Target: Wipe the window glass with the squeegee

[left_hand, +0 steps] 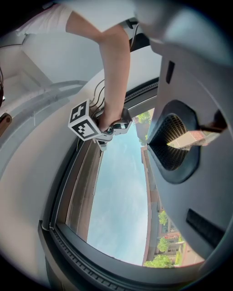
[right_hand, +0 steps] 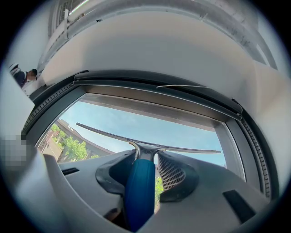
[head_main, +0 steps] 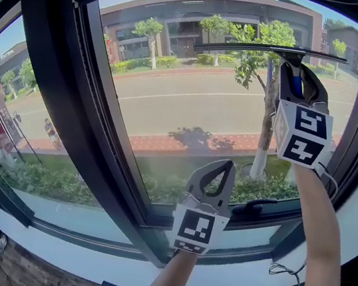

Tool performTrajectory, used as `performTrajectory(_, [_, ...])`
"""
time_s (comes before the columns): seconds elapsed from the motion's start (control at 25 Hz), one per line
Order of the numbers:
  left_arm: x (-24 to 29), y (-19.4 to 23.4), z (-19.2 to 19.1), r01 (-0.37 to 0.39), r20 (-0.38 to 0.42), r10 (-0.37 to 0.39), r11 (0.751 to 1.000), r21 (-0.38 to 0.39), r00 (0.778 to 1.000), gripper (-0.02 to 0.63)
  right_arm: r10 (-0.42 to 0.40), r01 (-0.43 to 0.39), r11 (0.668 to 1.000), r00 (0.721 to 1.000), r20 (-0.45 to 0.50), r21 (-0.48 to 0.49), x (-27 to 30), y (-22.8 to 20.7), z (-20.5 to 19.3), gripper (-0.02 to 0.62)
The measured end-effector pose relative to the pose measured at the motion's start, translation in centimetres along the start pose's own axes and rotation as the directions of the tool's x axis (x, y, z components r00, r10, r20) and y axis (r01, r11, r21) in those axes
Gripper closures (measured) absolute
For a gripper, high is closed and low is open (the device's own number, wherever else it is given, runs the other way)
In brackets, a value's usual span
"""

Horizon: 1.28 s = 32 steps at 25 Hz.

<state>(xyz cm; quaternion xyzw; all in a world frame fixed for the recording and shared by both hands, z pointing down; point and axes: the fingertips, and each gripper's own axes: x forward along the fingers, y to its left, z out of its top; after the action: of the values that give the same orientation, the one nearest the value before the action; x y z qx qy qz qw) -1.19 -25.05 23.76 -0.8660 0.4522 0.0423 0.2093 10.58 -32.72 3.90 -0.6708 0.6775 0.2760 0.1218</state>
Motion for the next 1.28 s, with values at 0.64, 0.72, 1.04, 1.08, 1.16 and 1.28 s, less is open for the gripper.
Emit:
performTrajectory(0.64, [-1.7,0.8,-1.7,-0.071,0.003,0.072,0.995,-0.076,0.997,0.604,-0.008,0.009,0.999,0.999,-0.032,0.033,-2.9,1.0,-4.3,0.446])
performTrajectory(0.72, [-2.0,0.8,-2.0,-0.076,-0.001,0.076,0.994,-0.079,0.997,0.604,-0.008,0.009,0.999,0.999,-0.033,0.038,-3.2,1.2,-4.5,0.446])
performTrajectory(1.04, [-2.5,0.3,-3.2,-0.085,-0.024,0.083,0.992,-0.093,0.996,0.604,-0.002,0.004,1.000,0.999,-0.052,0.031,-4.5,1.4,-6.2,0.446])
performTrajectory(1.08, [-2.5,0.3,-3.3,-0.086,-0.026,0.084,0.992,-0.095,0.996,0.604,-0.001,0.003,1.000,0.998,-0.057,0.031,-4.7,1.5,-6.5,0.446])
performTrajectory(1.16, [-2.5,0.1,-3.5,-0.084,-0.032,0.082,0.992,-0.095,0.996,0.604,-0.002,0.004,1.000,0.998,-0.068,0.030,-5.1,1.6,-7.2,0.446])
performTrajectory(1.28, [-2.4,-0.2,-4.1,-0.078,-0.046,0.074,0.992,-0.098,0.996,0.604,-0.005,0.007,1.000,0.996,-0.084,0.023,-5.8,1.7,-8.5,0.446])
